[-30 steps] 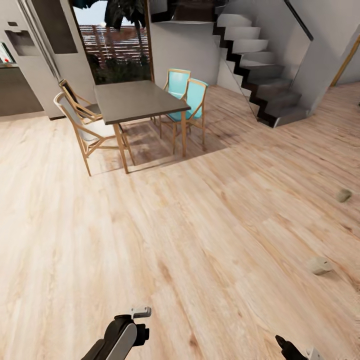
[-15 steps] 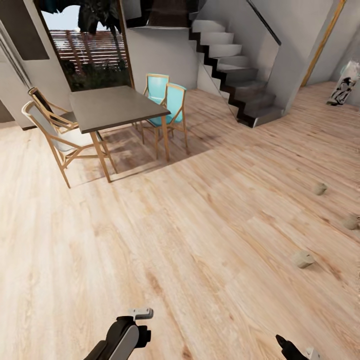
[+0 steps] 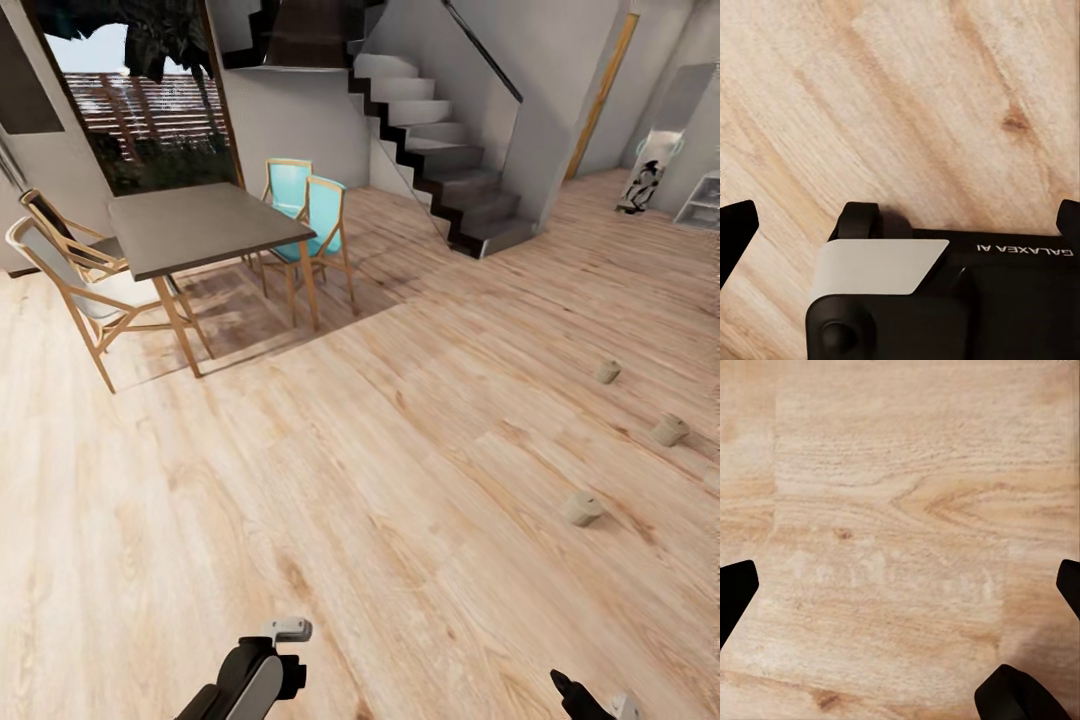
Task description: Place each of the two pumpkins and all three candles from the living room inside a cabinet in the living room (use any cabinet), then make sure every cabinet is closed, and position the cauldron so it is next to a table in the living room.
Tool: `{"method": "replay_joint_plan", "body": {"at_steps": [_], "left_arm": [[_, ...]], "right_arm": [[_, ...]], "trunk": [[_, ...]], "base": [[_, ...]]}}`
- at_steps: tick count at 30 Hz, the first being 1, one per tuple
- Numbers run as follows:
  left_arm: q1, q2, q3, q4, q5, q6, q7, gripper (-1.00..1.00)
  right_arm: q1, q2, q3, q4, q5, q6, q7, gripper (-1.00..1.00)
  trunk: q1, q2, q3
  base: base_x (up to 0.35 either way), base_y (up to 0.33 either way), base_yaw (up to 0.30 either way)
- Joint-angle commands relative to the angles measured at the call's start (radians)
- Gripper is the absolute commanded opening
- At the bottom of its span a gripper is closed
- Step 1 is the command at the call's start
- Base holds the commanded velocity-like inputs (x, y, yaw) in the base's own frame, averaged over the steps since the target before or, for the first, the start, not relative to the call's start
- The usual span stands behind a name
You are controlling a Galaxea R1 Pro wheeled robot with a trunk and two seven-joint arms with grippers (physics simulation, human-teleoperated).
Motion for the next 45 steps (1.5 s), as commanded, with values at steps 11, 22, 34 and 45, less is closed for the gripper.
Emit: {"method": "replay_joint_plan", "body": {"at_steps": [11,22,34,45], "left_arm": [[-0.001,0.001,-0.001,0.000,0.009,0.000,0.010,1.00],[-0.001,0.000,-0.005,0.000,0.010,-0.001,0.010,1.00],[-0.001,0.002,-0.003,0.000,0.009,-0.001,0.010,1.00],[-0.001,0.004,0.004,0.043,0.008,-0.040,0.008,1.00]], "right_arm": [[-0.001,-0.005,-0.005,0.012,-0.013,0.000,0.006,1.00],[-0.001,-0.005,-0.007,0.018,-0.013,0.000,0.006,1.00],[-0.001,-0.003,-0.007,0.043,-0.015,-0.062,0.006,1.00],[-0.001,-0.006,-0.007,0.047,-0.015,-0.064,0.006,1.00]], "trunk": [[0.000,0.000,0.015],[0.000,0.000,0.031],[0.000,0.000,0.048],[0.000,0.000,0.064]], "base": [[0.120,0.167,-0.152],[0.082,0.047,-0.152],[0.018,0.023,-0.152],[0.196,0.250,-0.157]]}}
